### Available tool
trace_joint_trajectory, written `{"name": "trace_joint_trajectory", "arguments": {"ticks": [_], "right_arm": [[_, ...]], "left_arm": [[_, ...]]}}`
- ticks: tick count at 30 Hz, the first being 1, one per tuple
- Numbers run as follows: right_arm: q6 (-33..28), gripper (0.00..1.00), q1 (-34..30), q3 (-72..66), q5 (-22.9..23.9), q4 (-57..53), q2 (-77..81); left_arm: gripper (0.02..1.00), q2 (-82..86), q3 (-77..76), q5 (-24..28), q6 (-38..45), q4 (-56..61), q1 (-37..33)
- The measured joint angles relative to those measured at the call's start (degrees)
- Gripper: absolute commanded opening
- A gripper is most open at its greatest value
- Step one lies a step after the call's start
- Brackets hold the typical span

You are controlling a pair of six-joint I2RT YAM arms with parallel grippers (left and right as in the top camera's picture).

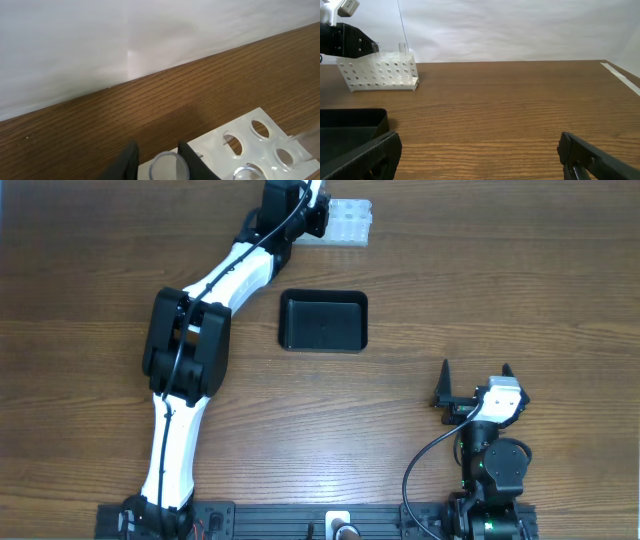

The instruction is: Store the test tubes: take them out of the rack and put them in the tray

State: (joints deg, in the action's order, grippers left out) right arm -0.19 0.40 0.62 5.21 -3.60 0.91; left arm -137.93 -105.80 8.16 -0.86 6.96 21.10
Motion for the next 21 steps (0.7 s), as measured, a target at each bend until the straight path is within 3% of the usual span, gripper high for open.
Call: {"name": "trace_joint_trajectory", "arguments": {"ticks": [21], "right_arm": [[0.0, 0.991, 0.0, 0.0, 0.0, 0.0, 0.0]], "left_arm": [[0.119, 1.2, 0.0, -1.2, 0.2, -0.8, 0.5]]}}
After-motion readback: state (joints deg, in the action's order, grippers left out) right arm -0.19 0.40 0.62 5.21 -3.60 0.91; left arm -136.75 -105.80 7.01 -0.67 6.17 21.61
